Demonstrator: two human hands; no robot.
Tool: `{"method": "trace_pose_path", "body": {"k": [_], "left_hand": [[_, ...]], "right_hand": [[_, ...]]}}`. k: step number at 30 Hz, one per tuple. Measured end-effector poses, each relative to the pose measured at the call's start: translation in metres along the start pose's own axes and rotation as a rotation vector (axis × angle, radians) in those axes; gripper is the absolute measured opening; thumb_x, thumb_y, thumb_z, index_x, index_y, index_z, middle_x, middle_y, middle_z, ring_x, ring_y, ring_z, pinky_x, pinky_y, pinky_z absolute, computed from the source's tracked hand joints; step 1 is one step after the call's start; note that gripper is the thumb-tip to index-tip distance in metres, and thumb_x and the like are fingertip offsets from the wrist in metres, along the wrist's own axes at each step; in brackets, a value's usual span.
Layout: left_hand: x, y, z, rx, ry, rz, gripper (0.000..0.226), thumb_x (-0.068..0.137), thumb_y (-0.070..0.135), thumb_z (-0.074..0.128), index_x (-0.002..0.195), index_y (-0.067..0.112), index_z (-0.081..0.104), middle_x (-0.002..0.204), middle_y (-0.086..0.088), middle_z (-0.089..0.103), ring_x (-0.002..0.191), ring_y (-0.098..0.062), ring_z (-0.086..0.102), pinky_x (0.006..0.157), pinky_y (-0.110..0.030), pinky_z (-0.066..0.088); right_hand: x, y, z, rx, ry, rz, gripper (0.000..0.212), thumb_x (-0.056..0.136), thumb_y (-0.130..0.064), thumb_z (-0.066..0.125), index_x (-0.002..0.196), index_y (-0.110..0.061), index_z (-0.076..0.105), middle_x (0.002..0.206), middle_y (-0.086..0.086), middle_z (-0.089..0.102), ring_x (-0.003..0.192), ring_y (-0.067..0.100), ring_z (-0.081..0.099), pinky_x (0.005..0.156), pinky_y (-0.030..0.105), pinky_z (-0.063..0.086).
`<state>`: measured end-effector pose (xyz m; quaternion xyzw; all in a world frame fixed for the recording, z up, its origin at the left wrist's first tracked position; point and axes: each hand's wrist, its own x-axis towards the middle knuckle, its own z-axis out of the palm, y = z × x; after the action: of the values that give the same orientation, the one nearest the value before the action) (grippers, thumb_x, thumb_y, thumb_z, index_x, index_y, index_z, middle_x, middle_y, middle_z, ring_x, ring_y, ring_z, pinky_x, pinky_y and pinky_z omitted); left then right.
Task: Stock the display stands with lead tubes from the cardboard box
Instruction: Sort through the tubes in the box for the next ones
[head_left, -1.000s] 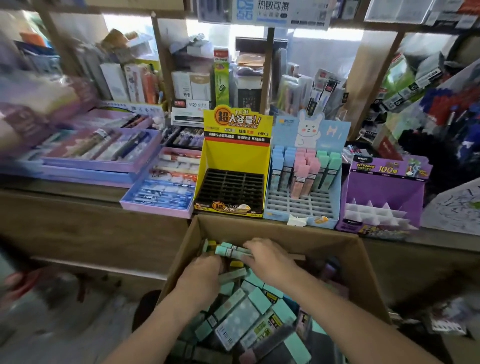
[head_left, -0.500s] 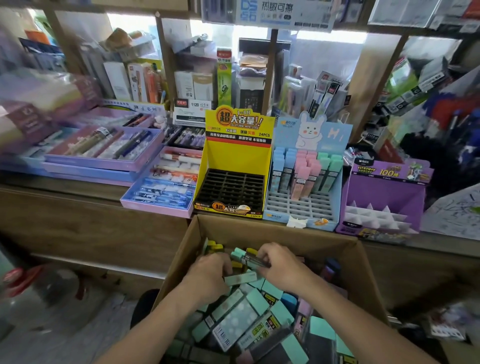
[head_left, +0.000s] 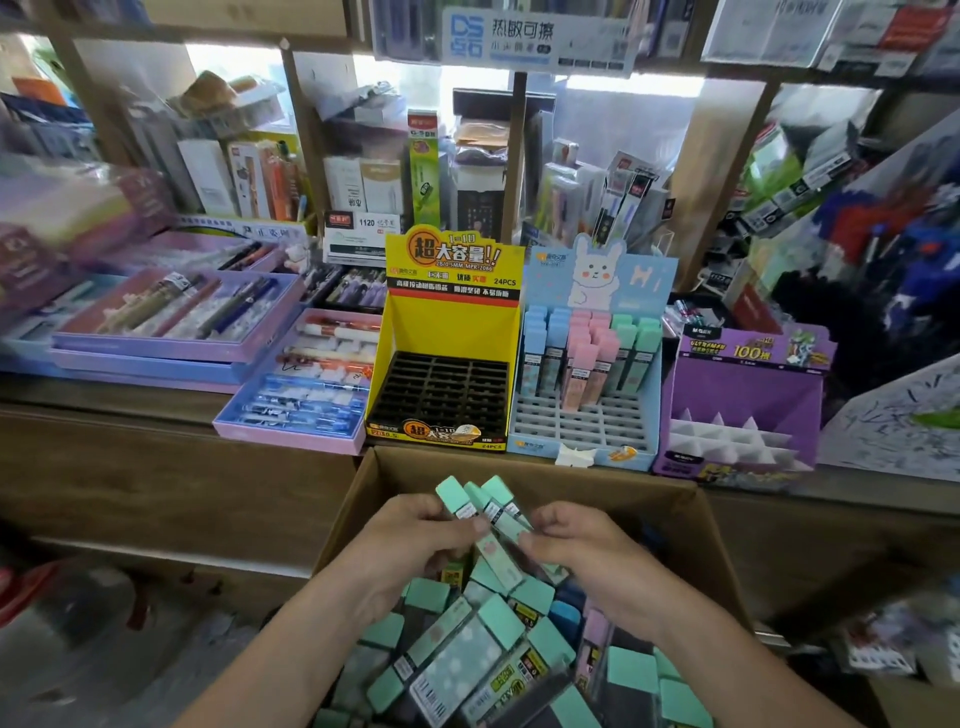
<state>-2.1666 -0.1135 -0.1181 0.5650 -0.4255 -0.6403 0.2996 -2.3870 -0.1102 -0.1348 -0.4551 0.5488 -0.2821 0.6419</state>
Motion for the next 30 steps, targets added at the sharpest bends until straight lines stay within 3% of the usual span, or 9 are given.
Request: {"method": "trace_pose_path", "body": {"k": [5, 9, 13, 20, 27, 30], "left_hand": [[-0.003, 0.000, 0.029, -0.264, 0.065, 0.045, 0.022, 0.090, 0.024, 0.074, 0.108, 0.011, 0.075, 0.104, -0.011, 0.078, 0.086, -0.023, 0.075, 0.071, -0.031, 0.059], [-0.003, -0.003, 0.047, -0.342, 0.120, 0.104, 0.017, 0.093, 0.026, 0.070, 0.105, 0.016, 0.077, 0.105, -0.013, 0.078, 0.099, -0.034, 0.074, 0.090, -0.054, 0.059], [-0.001, -0.008, 0.052, -0.373, 0.113, 0.092, 0.017, 0.094, 0.025, 0.068, 0.103, 0.016, 0.080, 0.104, -0.013, 0.078, 0.097, -0.032, 0.075, 0.092, -0.056, 0.057], [0.005, -0.011, 0.051, -0.338, 0.149, 0.113, 0.017, 0.096, 0.026, 0.064, 0.102, 0.022, 0.079, 0.104, -0.010, 0.079, 0.096, -0.030, 0.076, 0.093, -0.055, 0.057], [0.003, -0.012, 0.051, -0.315, 0.104, 0.099, 0.021, 0.101, 0.032, 0.057, 0.113, 0.027, 0.074, 0.109, -0.004, 0.078, 0.104, -0.026, 0.073, 0.098, -0.053, 0.054], [0.002, -0.013, 0.053, -0.297, 0.129, 0.098, 0.020, 0.101, 0.031, 0.056, 0.112, 0.023, 0.072, 0.096, -0.008, 0.079, 0.088, -0.027, 0.077, 0.083, -0.047, 0.061]], "right_hand": [[-0.006, 0.001, 0.008, 0.245, 0.004, 0.011, 0.027, 0.093, -0.010, 0.073, 0.118, -0.004, 0.067, 0.111, 0.017, 0.076, 0.103, 0.032, 0.072, 0.087, 0.040, 0.059], [-0.009, 0.001, 0.012, 0.268, 0.029, 0.017, 0.033, 0.088, -0.002, 0.077, 0.118, -0.003, 0.064, 0.110, 0.018, 0.076, 0.105, 0.038, 0.073, 0.096, 0.053, 0.058], [-0.011, -0.001, 0.016, 0.197, 0.049, 0.014, 0.036, 0.086, 0.002, 0.078, 0.118, -0.004, 0.063, 0.105, 0.014, 0.078, 0.099, 0.029, 0.076, 0.085, 0.044, 0.063], [-0.011, 0.000, 0.018, 0.210, 0.184, 0.014, 0.014, 0.100, -0.027, 0.066, 0.100, -0.019, 0.078, 0.107, 0.016, 0.077, 0.104, 0.036, 0.074, 0.094, 0.060, 0.057], [-0.017, -0.013, -0.006, 0.075, 0.273, -0.103, 0.017, 0.099, -0.033, 0.065, 0.096, -0.022, 0.078, 0.100, 0.003, 0.080, 0.097, 0.019, 0.077, 0.094, 0.045, 0.058], [-0.019, -0.019, -0.016, -0.052, 0.286, -0.217, 0.016, 0.098, -0.036, 0.067, 0.097, -0.025, 0.079, 0.097, -0.001, 0.079, 0.092, 0.012, 0.075, 0.085, 0.031, 0.055]]}}
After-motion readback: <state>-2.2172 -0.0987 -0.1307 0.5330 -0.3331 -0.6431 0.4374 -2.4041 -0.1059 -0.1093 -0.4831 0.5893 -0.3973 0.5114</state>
